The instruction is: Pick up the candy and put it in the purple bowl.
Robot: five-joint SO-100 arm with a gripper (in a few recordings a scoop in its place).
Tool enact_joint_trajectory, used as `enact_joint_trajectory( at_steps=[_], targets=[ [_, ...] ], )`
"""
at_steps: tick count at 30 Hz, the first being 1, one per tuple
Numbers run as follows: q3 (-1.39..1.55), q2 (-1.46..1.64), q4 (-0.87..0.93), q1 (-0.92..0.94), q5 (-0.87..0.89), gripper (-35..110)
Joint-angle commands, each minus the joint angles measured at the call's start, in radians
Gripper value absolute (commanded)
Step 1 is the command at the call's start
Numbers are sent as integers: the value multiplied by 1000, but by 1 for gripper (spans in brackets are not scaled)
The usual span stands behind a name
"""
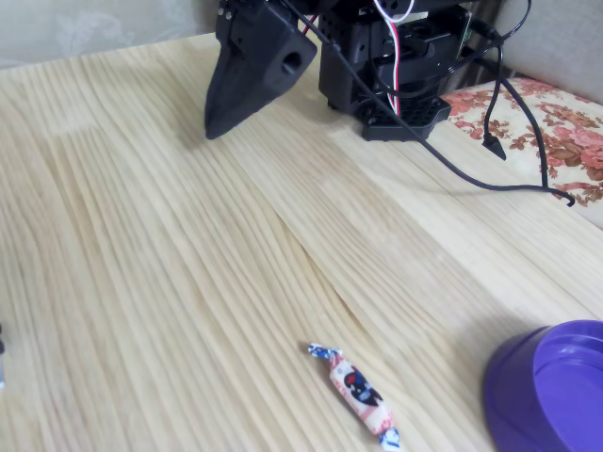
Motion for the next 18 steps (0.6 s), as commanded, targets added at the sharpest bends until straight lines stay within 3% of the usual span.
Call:
enact_joint_trajectory(
  at_steps=[1, 11, 18],
  targets=[
    [-94, 20, 34, -21, 8, -1],
    [-178, 20, 43, -52, -37, -1],
    [-242, 20, 37, -198, -236, -1]
  ],
)
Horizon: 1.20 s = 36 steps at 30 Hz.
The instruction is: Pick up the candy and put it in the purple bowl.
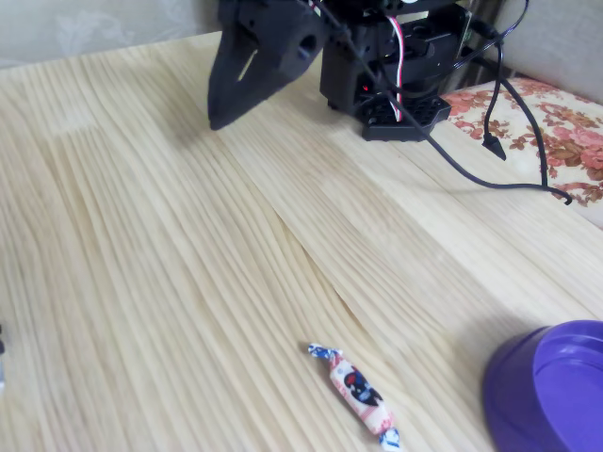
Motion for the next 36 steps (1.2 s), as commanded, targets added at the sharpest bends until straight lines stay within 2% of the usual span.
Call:
enact_joint_trajectory(
  at_steps=[1, 5, 7, 14, 21, 26, 36],
  targets=[
    [-120, 15, -5, -100, -78, -1],
    [-189, -74, 3, -222, -149, -1],
    [-253, -141, 54, -265, -278, -1],
    [-356, -244, 52, -278, -201, -1],
    [-594, -446, 87, -324, -222, -1],
    [-699, -670, 49, -451, -245, -1],
    [-844, -1097, -92, -653, -440, -1]
  ],
)
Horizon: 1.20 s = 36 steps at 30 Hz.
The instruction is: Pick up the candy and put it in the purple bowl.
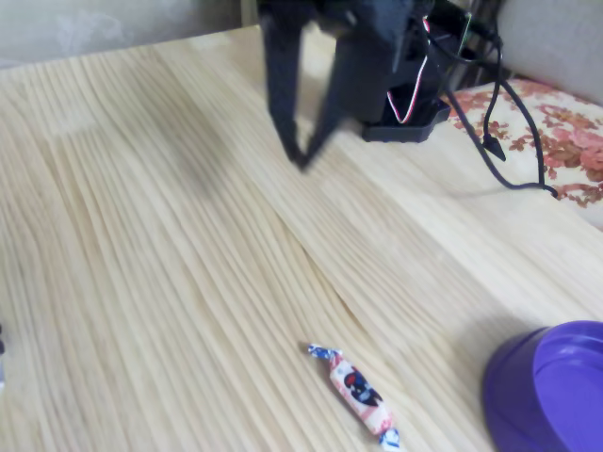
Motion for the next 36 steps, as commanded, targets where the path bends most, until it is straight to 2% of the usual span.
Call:
enact_joint_trajectory(
  at_steps=[1, 15, 26, 36],
  targets=[
    [-176, -150, -43, -67, -84, 0],
    [-601, -650, -29, -163, -250, 3],
    [-644, -775, -98, -166, -164, 14],
    [-572, -770, -109, -199, -63, 15]
  ],
)
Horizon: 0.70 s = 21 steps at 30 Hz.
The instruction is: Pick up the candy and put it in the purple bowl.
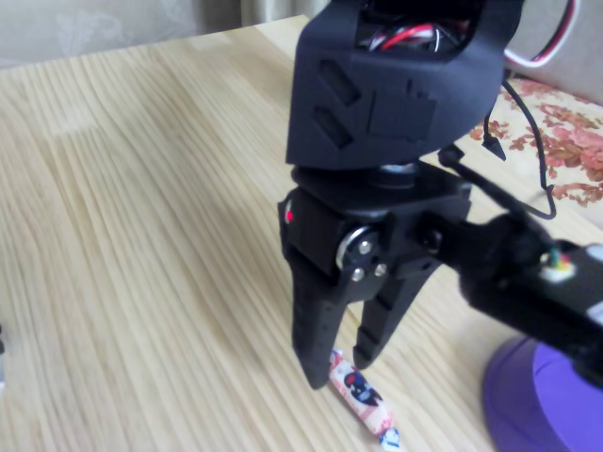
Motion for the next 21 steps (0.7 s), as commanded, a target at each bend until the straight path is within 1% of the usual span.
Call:
enact_joint_trajectory(
  at_steps=[1, 8, 21],
  targets=[
    [6, 43, -23, -40, 14, 15],
    [21, 5, -49, -63, 31, 15],
    [57, -63, -123, -23, 31, 15]
  ],
)
